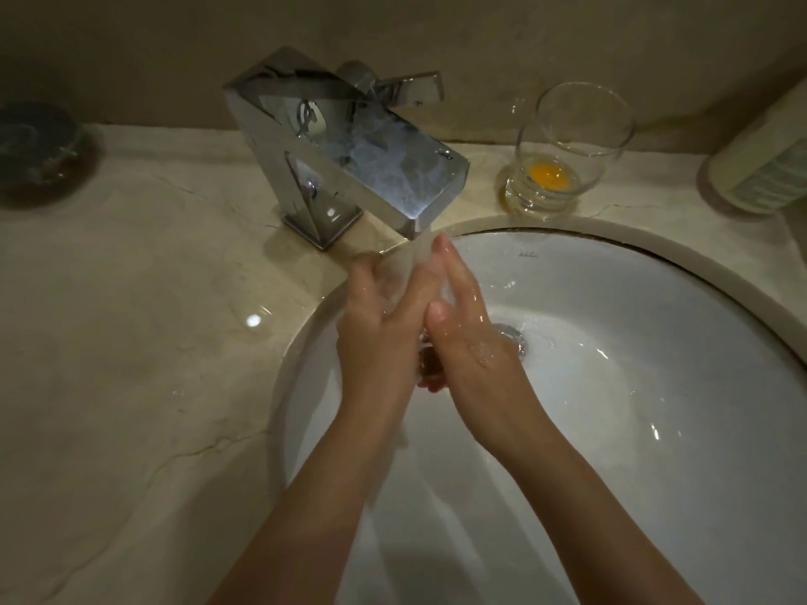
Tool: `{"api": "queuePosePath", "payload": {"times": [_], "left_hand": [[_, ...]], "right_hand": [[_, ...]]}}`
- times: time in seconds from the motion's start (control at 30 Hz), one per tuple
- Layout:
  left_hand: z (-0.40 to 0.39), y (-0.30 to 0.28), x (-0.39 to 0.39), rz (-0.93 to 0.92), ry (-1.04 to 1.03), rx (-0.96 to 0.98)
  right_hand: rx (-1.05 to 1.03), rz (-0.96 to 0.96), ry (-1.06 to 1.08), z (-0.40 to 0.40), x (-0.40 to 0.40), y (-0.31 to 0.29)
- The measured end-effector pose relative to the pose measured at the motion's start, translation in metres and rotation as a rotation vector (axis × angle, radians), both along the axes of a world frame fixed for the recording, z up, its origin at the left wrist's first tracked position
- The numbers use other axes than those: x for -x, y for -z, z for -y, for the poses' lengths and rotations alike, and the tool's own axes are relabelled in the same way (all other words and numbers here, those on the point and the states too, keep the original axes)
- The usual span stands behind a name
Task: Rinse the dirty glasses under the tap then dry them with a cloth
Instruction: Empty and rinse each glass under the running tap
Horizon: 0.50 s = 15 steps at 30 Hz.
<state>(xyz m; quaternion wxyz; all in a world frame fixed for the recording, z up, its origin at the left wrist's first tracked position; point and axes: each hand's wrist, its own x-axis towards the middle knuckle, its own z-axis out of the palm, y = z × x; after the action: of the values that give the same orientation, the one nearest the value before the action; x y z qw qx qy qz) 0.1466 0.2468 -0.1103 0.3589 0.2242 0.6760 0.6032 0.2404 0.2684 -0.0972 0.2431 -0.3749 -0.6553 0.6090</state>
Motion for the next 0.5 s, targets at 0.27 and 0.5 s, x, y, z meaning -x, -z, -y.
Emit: {"api": "queuePosePath", "payload": {"times": [0.27, 0.5], "left_hand": [[-0.0041, 0.0023, 0.0028, 0.203, -0.009, -0.028], [0.0035, 0.0001, 0.0052, 0.441, 0.060, 0.017]], "right_hand": [[0.089, -0.034, 0.054, -0.0026, 0.0006, 0.0024], [0.315, -0.128, 0.048, -0.0034, 0.0041, -0.0049]]}}
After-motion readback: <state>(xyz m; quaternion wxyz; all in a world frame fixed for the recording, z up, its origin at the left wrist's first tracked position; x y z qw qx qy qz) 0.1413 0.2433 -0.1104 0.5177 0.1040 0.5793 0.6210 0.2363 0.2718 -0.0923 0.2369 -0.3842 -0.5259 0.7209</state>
